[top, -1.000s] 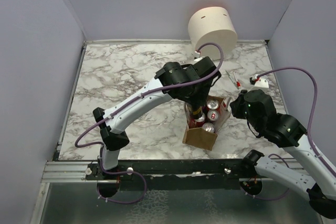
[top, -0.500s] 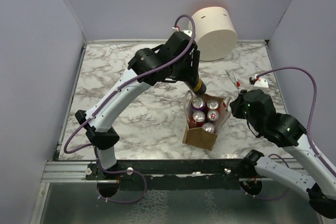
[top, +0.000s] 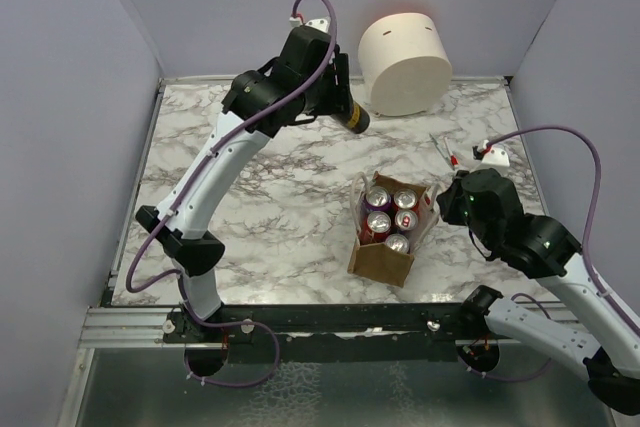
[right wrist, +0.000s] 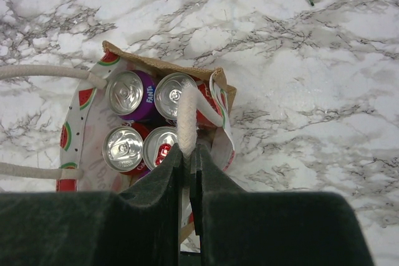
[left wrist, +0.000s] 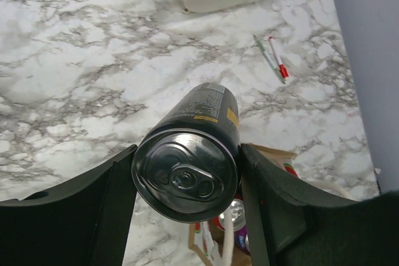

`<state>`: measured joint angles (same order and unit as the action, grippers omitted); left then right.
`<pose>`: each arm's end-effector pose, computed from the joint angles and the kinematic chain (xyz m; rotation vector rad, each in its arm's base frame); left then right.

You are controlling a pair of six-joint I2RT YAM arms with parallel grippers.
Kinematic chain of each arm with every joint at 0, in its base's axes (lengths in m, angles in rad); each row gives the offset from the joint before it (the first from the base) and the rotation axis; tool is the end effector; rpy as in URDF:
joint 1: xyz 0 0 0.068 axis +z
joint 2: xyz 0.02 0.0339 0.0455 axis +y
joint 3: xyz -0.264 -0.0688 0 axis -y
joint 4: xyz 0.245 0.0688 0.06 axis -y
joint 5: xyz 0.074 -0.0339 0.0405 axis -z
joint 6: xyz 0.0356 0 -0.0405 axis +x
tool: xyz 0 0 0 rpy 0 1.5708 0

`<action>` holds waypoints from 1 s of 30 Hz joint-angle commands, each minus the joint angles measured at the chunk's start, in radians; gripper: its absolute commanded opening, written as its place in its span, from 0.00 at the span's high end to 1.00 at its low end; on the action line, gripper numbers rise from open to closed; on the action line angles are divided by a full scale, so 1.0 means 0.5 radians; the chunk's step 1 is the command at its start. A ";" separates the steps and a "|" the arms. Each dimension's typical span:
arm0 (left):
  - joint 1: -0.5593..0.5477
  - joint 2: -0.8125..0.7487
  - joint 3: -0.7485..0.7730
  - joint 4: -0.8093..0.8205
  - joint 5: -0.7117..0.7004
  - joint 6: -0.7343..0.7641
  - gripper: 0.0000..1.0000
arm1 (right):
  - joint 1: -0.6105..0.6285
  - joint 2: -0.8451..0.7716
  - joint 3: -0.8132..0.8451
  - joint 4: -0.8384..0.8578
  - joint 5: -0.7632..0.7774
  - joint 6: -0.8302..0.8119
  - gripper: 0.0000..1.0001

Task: Take the beverage out of the canvas bag

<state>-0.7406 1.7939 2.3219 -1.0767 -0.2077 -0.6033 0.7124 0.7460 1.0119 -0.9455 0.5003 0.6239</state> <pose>0.2653 -0.2325 0.4895 0.0222 2.1612 -0.5772 0.1085 0.0711 0.3488 0.1667 2.1556 0.2046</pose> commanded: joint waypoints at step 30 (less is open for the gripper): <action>0.204 -0.115 -1.401 0.518 -0.482 0.453 1.00 | 0.002 0.088 0.180 -0.074 -0.079 0.077 0.93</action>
<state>-0.6415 1.8210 1.6444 -0.9302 -0.4084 -0.4046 0.7124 0.7986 1.0676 -0.9955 0.4789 0.6506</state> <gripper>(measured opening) 0.619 0.073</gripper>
